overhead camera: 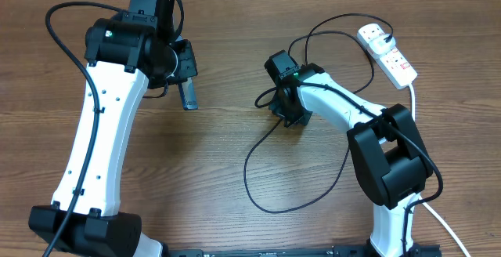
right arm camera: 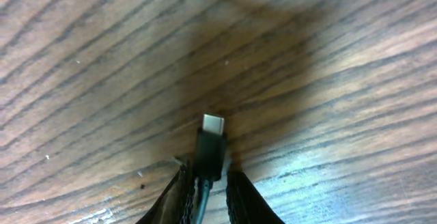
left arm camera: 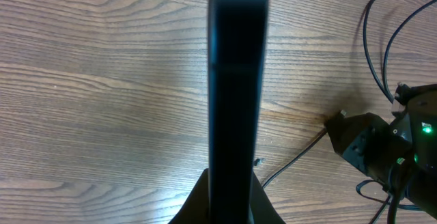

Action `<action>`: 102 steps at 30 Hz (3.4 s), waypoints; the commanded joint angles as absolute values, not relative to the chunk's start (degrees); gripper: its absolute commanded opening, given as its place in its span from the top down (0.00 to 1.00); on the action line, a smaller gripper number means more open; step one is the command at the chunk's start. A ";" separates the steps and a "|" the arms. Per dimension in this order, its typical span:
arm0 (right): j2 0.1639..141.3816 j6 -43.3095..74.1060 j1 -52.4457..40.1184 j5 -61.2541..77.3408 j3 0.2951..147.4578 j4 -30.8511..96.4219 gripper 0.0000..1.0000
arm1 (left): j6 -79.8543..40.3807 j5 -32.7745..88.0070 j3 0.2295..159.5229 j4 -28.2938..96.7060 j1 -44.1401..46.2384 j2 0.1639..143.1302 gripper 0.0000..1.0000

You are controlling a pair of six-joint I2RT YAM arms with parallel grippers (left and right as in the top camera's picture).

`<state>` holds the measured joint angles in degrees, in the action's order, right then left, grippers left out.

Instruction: Plug charger to phone and switch on socket

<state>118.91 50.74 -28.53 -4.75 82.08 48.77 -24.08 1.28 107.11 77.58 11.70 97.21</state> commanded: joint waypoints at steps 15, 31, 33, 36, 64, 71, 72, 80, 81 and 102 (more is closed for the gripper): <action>119.66 49.23 -28.60 -5.54 81.36 47.99 0.86 | -24.82 1.52 107.28 77.30 11.77 96.42 0.96; 119.66 49.28 -28.86 -4.67 81.36 47.81 0.96 | -24.86 1.52 107.28 77.25 11.77 96.42 0.96; 119.59 49.04 -28.84 -2.13 81.56 47.00 0.96 | -24.86 1.54 107.28 76.95 11.77 96.42 0.96; 118.96 47.64 -28.21 0.97 82.98 46.89 0.96 | -24.86 1.91 107.28 76.58 11.77 96.42 0.96; 80.47 14.87 -38.04 21.08 86.65 56.40 0.96 | -21.82 66.28 107.46 52.07 3.88 96.40 0.96; 80.47 14.90 -39.22 21.10 86.61 54.74 0.96 | -13.78 62.83 107.46 58.24 3.88 96.42 0.96; 80.47 14.90 -39.22 21.15 86.61 54.76 0.96 | -12.53 62.35 107.46 59.35 3.88 96.42 0.96; 80.47 12.95 -39.20 20.84 86.59 54.83 0.96 | -7.86 62.48 107.46 62.30 3.86 96.44 0.96; 80.49 13.06 -39.20 19.81 86.59 54.96 0.96 | -7.90 61.93 107.46 62.11 3.75 96.44 0.96; 105.34 37.76 -39.20 -9.34 76.34 53.41 0.96 | -16.78 29.41 107.44 68.77 3.79 96.44 0.96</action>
<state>101.21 35.99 -38.83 -7.90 76.75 54.54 -16.32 30.46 107.11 69.12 3.70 97.21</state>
